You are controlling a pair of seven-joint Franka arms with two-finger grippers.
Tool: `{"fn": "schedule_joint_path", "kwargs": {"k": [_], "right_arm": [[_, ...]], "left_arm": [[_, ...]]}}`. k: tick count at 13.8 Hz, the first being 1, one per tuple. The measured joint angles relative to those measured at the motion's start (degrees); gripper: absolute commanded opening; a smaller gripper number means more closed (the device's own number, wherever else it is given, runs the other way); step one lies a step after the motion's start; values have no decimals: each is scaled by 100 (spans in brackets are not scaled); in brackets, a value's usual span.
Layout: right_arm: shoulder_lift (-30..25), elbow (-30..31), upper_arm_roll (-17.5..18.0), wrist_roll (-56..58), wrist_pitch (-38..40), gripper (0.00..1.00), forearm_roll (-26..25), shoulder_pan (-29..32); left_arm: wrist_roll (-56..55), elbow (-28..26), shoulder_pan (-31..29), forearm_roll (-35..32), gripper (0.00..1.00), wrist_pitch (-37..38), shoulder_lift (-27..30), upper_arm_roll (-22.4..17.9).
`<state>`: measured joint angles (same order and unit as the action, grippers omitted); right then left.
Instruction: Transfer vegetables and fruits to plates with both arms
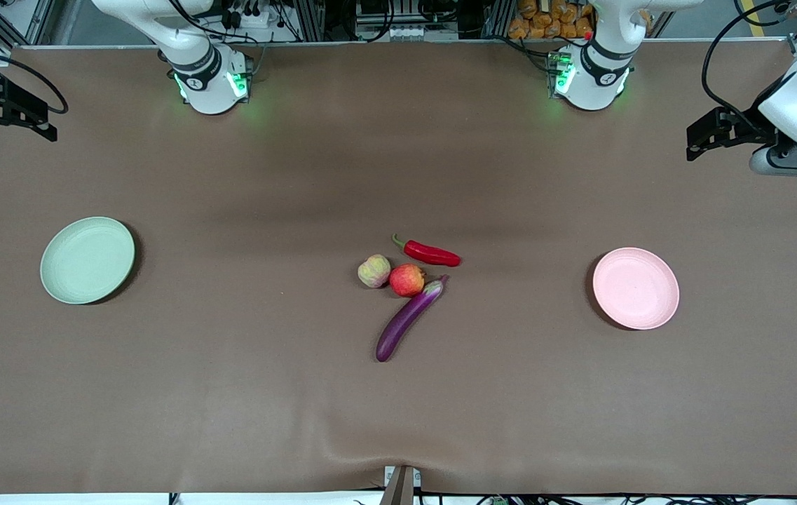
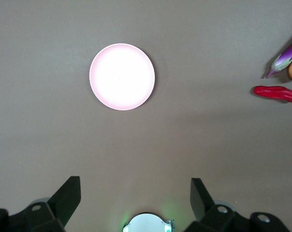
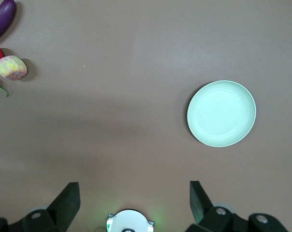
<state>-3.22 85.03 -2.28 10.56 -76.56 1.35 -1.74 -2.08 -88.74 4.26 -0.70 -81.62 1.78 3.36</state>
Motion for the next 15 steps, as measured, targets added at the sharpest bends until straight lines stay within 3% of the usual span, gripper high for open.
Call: {"fn": "schedule_joint_path", "kwargs": {"k": [15], "right_arm": [[0, 2, -81, 0, 32, 100, 0, 3]], "left_arm": [[-18, 246, 11, 0, 100, 10, -232, 3]]}}
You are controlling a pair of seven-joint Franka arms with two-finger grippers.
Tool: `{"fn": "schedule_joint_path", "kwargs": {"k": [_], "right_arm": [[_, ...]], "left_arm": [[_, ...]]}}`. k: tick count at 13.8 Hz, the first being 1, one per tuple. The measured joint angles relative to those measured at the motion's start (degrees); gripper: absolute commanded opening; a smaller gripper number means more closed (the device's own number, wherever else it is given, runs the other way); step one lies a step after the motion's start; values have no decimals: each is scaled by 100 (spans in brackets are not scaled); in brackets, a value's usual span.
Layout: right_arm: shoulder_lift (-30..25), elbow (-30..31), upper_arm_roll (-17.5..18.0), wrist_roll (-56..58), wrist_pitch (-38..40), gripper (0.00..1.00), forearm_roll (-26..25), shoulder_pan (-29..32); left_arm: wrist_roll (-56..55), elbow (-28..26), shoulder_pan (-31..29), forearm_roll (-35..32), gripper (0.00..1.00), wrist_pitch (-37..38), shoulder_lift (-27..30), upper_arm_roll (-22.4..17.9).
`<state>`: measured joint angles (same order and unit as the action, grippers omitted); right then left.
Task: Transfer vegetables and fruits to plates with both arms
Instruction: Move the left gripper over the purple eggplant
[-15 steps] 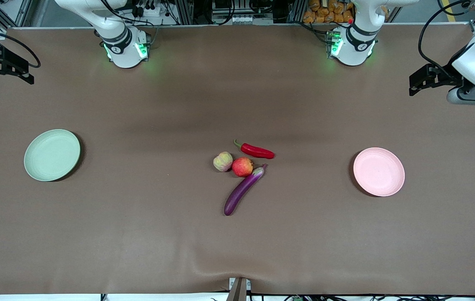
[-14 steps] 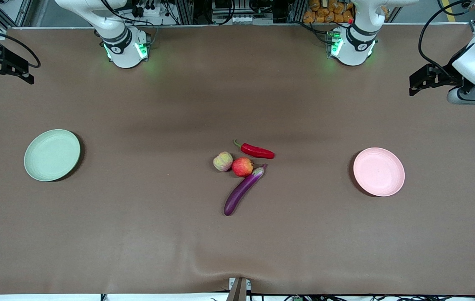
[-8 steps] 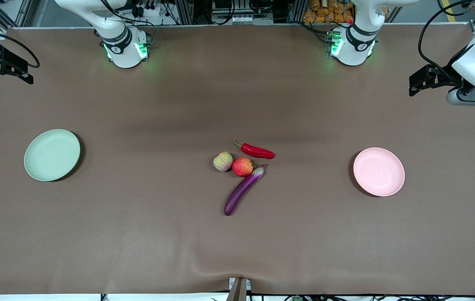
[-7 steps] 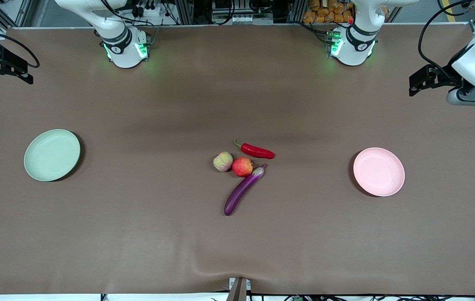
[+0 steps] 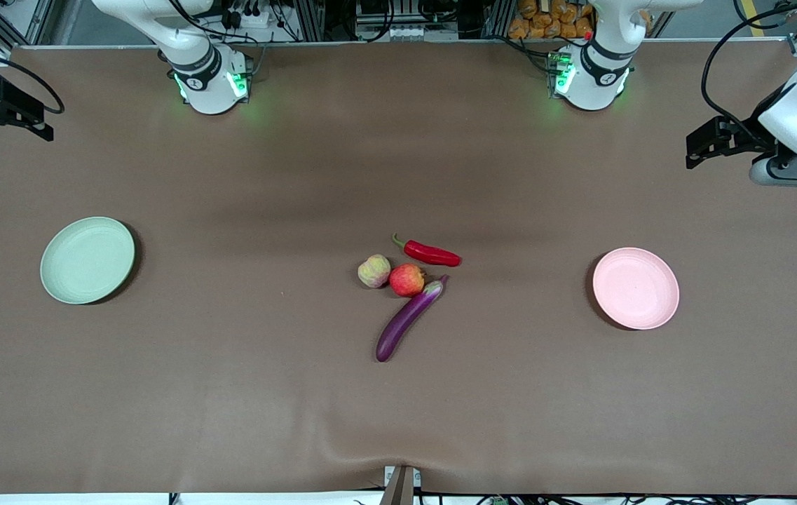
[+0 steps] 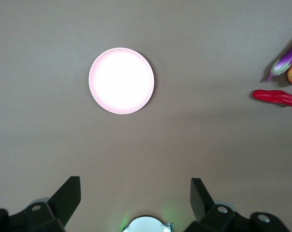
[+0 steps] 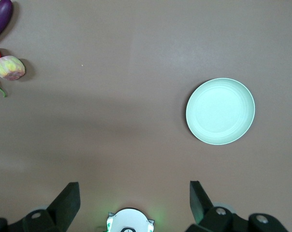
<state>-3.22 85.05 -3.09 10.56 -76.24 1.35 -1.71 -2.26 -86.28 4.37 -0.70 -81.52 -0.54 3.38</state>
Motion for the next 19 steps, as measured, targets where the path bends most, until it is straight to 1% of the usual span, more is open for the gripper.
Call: {"fn": "schedule_joint_path", "kwargs": {"k": [3, 6, 11, 13, 16, 19], "right_arm": [[0, 0, -18, 0, 29, 100, 0, 0], [0, 2, -20, 0, 33, 100, 0, 0], [0, 6, -27, 0, 34, 100, 0, 0], [0, 8, -32, 0, 35, 100, 0, 2], [0, 10, -37, 0, 35, 100, 0, 5], [0, 11, -37, 0, 35, 100, 0, 6]], "left_arm": [[-33, 5, 2, 0, 100, 1, -38, 0], [-399, 6, 15, 96, 100, 2, -160, 6], [-1585, 22, 85, 954, 100, 2, -642, 27], [-2357, 61, 391, 1151, 100, -12, -946, 41], [-3562, 278, 1044, 1210, 100, -103, -1487, 73], [-4781, 435, 1472, 1425, 100, -594, -2028, 80]]}}
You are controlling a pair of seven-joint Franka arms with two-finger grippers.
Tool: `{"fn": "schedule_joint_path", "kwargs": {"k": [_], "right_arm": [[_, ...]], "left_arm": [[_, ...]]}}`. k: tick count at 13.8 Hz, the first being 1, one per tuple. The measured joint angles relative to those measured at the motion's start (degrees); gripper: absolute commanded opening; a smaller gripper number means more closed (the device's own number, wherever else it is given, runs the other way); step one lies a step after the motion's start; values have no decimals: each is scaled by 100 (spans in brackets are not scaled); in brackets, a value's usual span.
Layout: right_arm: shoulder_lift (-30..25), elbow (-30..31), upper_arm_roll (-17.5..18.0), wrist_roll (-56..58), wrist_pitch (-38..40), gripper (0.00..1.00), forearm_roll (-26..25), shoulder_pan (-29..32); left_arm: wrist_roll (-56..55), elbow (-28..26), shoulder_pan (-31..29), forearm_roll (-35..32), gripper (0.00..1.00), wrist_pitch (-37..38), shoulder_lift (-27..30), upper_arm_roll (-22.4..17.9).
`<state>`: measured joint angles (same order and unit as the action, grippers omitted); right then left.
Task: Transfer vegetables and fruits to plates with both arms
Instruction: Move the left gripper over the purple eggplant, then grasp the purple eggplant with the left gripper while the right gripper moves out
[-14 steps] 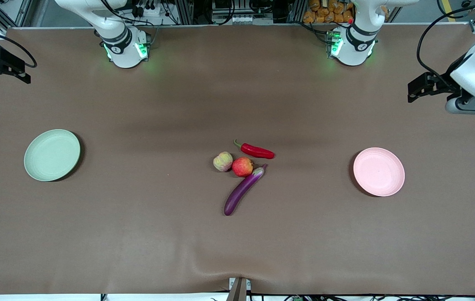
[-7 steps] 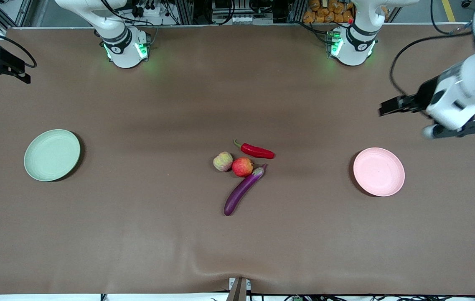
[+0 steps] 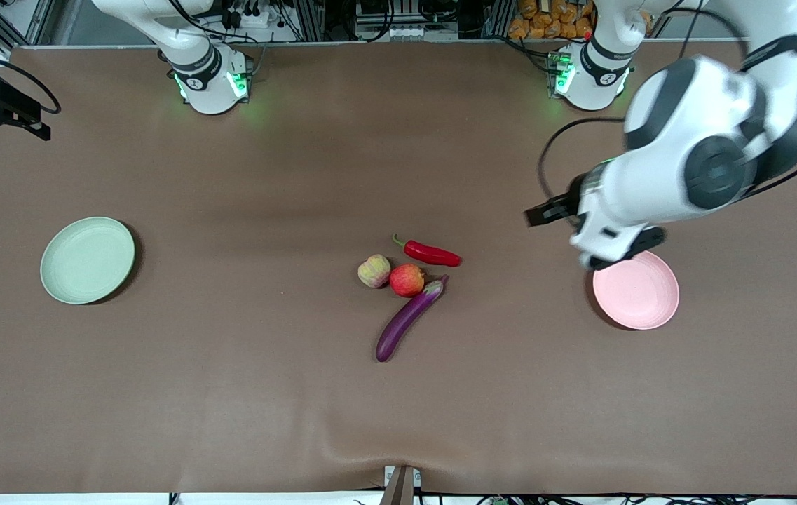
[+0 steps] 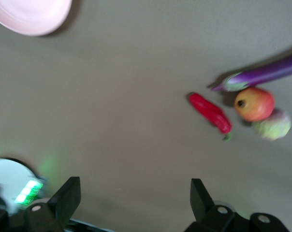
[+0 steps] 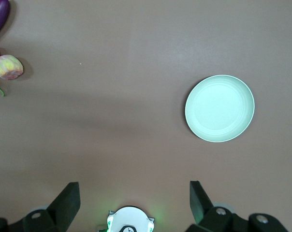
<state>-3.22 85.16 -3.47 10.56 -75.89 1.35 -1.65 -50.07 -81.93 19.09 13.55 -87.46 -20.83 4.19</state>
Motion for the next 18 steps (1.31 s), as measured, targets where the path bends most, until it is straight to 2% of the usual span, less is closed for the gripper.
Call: {"fn": "schedule_joint_path", "kwargs": {"k": [6, 9, 11, 14, 16, 18], "right_arm": [[0, 3, -6, 0, 4, 100, 0, 3], [0, 3, -7, 0, 10, 100, 0, 4], [0, 5, -16, 0, 15, 100, 0, 4], [2, 7, -26, 0, 19, 100, 0, 4], [15, 14, -32, 0, 25, 100, 0, 7], [20, 17, -37, 0, 27, 100, 0, 8]], "left_arm": [[-1807, 23, 484, 24, 100, -1777, -898, -3], [-2082, 79, 580, 23, 100, -2251, -1144, -9], [-1667, 188, 629, -14, 100, -2454, -1245, -11], [-190, 481, 829, -51, 100, -3169, -1547, -38], [482, 542, 1108, -318, 100, -4102, -1901, -99], [588, 550, 1655, -657, 100, -5544, -2436, -382]]}}
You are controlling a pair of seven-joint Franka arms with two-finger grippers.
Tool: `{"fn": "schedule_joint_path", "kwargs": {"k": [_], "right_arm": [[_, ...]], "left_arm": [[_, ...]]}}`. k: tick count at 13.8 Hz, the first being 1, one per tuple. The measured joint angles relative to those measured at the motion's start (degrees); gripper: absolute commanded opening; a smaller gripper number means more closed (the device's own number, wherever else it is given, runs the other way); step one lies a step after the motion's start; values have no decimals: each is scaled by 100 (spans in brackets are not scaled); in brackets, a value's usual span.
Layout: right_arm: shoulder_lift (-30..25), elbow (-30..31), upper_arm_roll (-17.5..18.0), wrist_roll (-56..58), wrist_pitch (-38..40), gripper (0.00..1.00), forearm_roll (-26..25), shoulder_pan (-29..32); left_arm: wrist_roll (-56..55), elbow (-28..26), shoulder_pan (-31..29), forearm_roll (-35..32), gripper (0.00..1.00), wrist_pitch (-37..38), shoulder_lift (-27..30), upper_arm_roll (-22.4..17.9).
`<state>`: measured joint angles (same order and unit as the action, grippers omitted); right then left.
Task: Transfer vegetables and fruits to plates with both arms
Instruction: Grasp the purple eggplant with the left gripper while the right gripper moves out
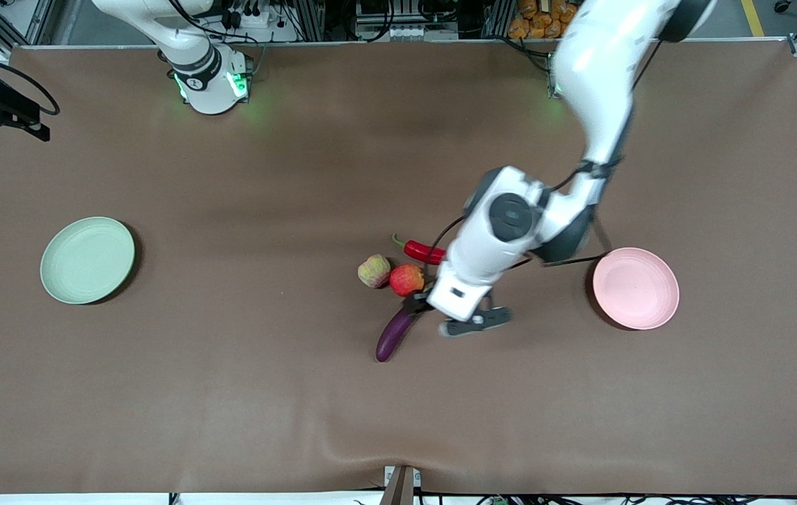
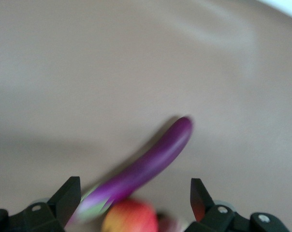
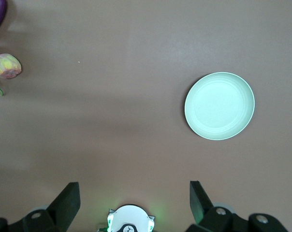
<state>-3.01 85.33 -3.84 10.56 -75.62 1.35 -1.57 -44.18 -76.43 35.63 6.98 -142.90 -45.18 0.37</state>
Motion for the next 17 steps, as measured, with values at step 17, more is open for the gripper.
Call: {"fn": "schedule_joint_path", "kwargs": {"k": [17], "right_arm": [[5, 4, -127, 0, 9, 100, 0, 8]], "left_arm": [[784, 1032, 1332, -93, 67, -1874, -1993, -1345]]}}
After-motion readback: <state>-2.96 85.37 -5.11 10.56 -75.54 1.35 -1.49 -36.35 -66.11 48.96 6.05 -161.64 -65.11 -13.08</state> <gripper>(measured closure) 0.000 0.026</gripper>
